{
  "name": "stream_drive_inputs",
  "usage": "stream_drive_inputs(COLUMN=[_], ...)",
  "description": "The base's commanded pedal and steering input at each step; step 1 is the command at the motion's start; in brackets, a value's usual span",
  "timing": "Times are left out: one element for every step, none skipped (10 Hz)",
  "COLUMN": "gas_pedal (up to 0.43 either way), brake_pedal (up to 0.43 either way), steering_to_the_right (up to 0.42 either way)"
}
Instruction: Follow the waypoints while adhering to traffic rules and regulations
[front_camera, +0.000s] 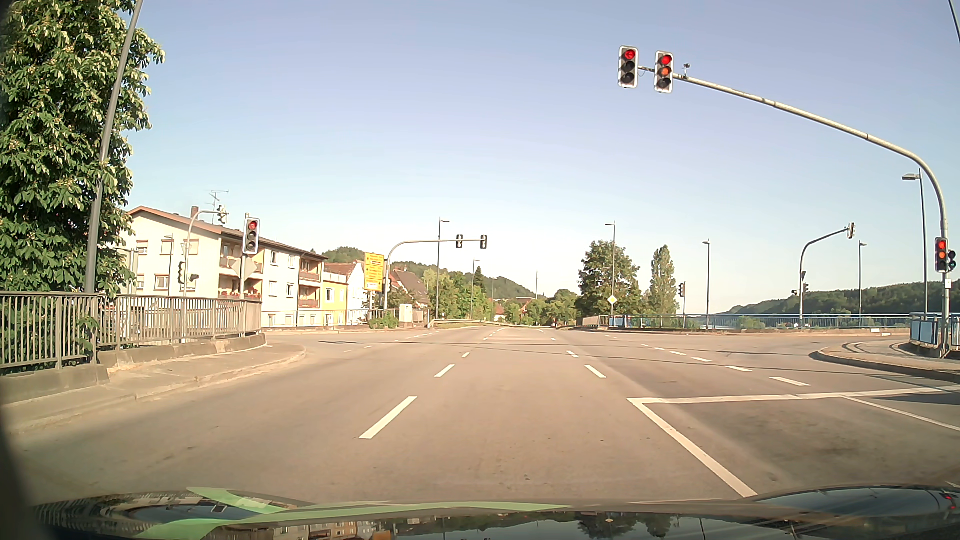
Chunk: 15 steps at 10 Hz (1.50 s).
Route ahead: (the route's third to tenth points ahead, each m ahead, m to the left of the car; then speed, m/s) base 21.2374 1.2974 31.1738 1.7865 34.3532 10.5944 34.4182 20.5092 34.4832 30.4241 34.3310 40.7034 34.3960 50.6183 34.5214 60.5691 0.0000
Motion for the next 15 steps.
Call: stream_drive_inputs(gas_pedal=[0.0,0.0,0.0,0.0,0.0,0.0,0.0,0.0,0.0,0.0,0.0,0.0,0.0,0.0,0.0], brake_pedal=[0.183,0.189,0.183,0.189,0.183,0.183,0.183,0.183,0.183,0.183,0.183,0.183,0.183,0.183,0.177], steering_to_the_right=[-0.003,-0.004,-0.003,-0.004,-0.004,-0.003,-0.003,-0.003,-0.004,-0.003,-0.003,-0.004,-0.004,-0.003,-0.004])
